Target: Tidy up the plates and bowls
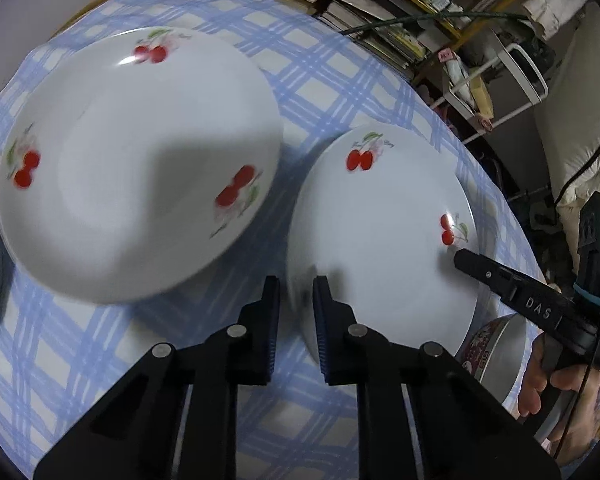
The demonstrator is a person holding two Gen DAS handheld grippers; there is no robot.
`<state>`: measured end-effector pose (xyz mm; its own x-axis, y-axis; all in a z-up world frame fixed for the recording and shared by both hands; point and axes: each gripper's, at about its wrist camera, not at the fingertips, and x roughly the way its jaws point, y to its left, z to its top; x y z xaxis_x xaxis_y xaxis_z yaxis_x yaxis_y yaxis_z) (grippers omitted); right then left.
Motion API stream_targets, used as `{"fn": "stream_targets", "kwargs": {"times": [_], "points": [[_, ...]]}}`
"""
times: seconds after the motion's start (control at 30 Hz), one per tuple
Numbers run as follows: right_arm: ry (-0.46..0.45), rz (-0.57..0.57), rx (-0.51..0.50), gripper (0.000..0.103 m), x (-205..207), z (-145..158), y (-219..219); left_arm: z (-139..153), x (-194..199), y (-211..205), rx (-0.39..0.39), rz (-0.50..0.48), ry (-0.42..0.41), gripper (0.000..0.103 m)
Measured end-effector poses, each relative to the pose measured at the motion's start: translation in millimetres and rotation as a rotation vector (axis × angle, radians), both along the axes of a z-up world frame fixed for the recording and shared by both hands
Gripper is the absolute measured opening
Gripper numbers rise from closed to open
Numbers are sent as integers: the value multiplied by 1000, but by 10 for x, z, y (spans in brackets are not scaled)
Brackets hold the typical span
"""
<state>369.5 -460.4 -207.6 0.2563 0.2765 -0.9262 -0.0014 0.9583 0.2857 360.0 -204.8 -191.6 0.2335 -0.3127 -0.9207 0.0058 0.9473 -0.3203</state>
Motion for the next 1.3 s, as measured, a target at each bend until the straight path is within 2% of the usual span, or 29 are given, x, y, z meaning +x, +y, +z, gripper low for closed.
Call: {"fn": "stream_targets", "kwargs": {"times": [0.2, 0.3, 0.43, 0.53, 0.73, 0.9, 1.07, 1.3], "points": [[-38, -15, 0, 14, -80, -19, 5, -6, 173, -22, 18, -16, 0, 12], [-49, -52, 17, 11, -128, -2, -33, 26, 213, -94, 65, -58, -2, 12], [-95, -52, -26, 10, -212, 106, -16, 117, 222, -175, 113, -93, -4, 12], [-130, -56, -90, 10, -264, 200, 20, 142, 225, -156, 83, -113, 25, 12], [-136, -76, -10, 8, -371, 288, -31, 249, 162, -29, 53, -121, 31, 12], [-132, -72, 14, 8, -516, 450, 29, 383, 38, 84, 32, -135, 35, 12], [-126, -68, 10, 8, -716, 611, 196, 504, -194, 206, 73, -167, 29, 12], [-135, -35, 4, 8, -1039, 797, 552, 529, -619, 630, 39, -159, 38, 13]]}}
